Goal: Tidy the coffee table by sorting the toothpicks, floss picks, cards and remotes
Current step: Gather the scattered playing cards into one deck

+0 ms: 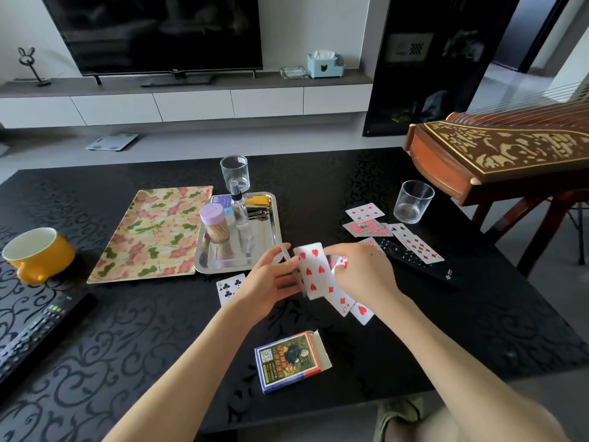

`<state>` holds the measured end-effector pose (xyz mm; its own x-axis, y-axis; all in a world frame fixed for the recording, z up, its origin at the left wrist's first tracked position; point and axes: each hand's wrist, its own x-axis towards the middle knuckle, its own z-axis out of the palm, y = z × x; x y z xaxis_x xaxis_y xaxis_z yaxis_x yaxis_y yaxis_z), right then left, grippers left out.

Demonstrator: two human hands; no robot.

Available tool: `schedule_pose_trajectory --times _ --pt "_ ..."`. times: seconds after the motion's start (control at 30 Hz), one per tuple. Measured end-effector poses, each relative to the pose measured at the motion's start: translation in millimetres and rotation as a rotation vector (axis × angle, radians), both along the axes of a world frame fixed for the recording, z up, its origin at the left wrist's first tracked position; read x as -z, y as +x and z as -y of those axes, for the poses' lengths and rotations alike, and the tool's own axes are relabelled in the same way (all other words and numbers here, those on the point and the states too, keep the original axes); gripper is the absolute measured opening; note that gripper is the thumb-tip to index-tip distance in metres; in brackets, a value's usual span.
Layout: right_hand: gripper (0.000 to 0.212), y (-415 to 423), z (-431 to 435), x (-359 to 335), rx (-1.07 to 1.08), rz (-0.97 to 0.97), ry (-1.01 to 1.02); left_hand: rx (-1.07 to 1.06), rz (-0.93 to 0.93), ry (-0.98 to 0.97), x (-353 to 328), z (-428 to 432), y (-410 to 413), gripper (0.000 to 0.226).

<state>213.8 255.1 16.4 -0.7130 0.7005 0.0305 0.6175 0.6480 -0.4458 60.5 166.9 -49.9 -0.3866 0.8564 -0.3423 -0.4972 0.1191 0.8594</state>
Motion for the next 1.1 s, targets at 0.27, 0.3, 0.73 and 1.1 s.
schedule_pose_trajectory --times 0.27,0.3,0.73,1.1 --pt "0.041 -17 16 -25 -0.156 0.276 -0.057 0.103 -0.144 0.039 1 -2 20 0.042" --pt "0.04 -18 17 -27 -0.173 0.31 -0.078 0.108 -0.15 0.034 1 -2 21 0.042" --pt "0.036 3 2 -21 -0.122 0.118 -0.351 0.206 0.032 0.114 4 8 19 0.035" --pt "0.031 28 -36 -28 0.185 0.011 -0.879 0.021 0.213 -0.098 -1 0 18 0.029"
